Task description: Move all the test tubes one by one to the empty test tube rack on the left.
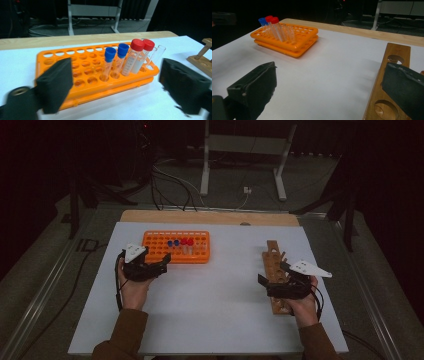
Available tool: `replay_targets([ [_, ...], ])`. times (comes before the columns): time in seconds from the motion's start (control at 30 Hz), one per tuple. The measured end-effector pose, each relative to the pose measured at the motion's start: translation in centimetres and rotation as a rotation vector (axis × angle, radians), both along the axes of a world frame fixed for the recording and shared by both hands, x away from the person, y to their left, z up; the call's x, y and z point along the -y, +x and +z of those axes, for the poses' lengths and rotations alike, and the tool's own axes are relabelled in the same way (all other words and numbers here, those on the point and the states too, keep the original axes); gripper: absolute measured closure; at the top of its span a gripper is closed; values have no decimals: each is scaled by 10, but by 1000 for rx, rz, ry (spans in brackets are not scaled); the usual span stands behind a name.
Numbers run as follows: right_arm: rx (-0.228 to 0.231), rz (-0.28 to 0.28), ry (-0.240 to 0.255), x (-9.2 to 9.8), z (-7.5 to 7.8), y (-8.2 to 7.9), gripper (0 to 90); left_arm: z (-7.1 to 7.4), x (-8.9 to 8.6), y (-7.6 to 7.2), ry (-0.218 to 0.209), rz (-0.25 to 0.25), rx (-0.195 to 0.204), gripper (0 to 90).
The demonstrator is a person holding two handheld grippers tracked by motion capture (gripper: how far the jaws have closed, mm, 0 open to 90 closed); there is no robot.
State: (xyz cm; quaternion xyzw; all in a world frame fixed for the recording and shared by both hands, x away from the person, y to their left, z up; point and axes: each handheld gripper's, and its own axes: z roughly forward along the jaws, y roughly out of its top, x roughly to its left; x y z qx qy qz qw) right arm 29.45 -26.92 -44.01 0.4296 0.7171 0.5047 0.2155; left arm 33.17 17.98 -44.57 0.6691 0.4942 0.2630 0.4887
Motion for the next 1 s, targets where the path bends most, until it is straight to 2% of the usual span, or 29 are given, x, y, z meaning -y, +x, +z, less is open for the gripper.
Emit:
replay_targets([
  [0.1,5,-2,-7,0,-1,-1,0,4,-4,-5,3,-19,-1,25],
  [0.17,9,-1,-16,0,-2,-2,0,5,-9,-11,-4,-27,3,13],
  [0.33,12,-3,-12,0,-4,-4,0,5,-20,-26,-12,-42,17,7],
  [0.6,36,-24,-3,1,-6,-9,0,-1,-26,-50,-3,-72,36,7],
  [0.7,42,-28,-2,2,-7,-11,0,-3,-28,-55,13,-67,40,7],
  [0.83,50,-32,-2,5,-7,-13,0,-8,-31,-63,9,-60,51,7],
  [1.0,76,-37,-26,6,-8,-16,0,-10,-33,-73,30,-56,61,7],
])
